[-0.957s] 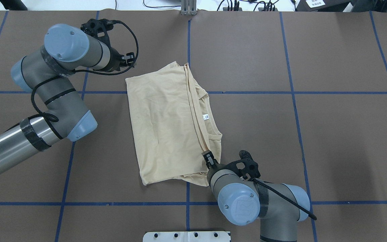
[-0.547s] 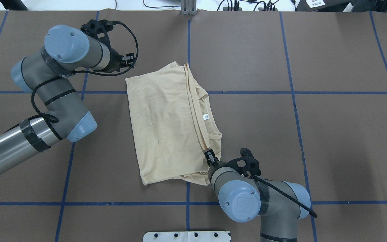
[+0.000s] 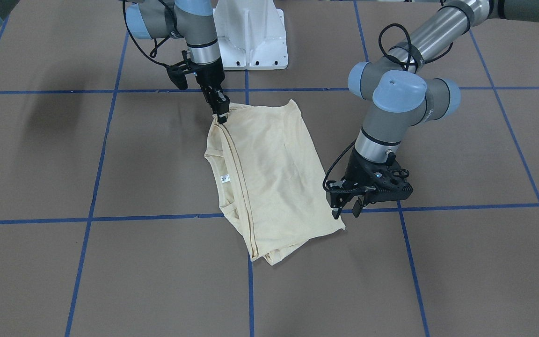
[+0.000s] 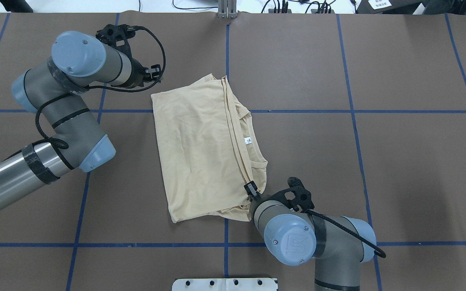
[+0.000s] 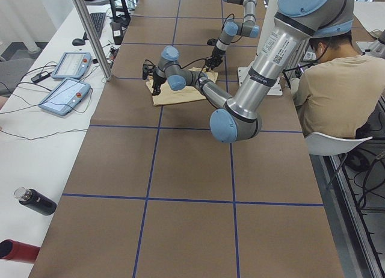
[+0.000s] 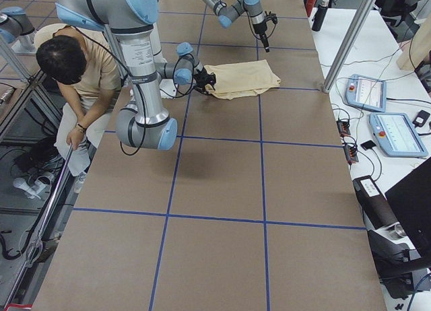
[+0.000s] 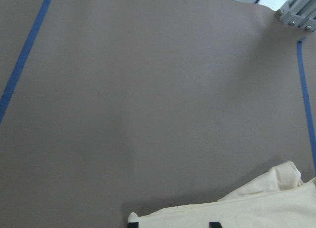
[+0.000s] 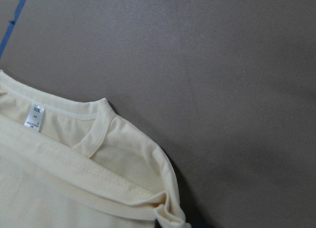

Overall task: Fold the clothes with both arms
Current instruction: 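Move the right gripper to the shirt corner nearest the robot and grasp it, then move the left gripper to the other near corner of the shirt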

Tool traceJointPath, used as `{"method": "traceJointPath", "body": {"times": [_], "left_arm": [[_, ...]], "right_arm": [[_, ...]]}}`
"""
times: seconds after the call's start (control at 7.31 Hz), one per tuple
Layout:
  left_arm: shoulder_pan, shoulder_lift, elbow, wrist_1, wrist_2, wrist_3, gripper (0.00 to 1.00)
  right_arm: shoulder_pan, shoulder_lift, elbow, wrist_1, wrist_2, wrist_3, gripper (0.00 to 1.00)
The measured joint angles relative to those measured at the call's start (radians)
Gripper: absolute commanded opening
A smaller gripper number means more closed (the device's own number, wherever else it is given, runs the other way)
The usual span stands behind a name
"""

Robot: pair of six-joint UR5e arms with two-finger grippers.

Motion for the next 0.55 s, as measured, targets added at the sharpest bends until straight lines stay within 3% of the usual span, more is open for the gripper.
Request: {"method": "traceJointPath", "body": {"times": [0.55], "left_arm": [[0.018,0.026,-0.056,-0.001,-0.003,-0.059,0.57]], "right_arm": [[0.004,-0.011,0.030,-0.004,0.009,0.000,0.00]]}}
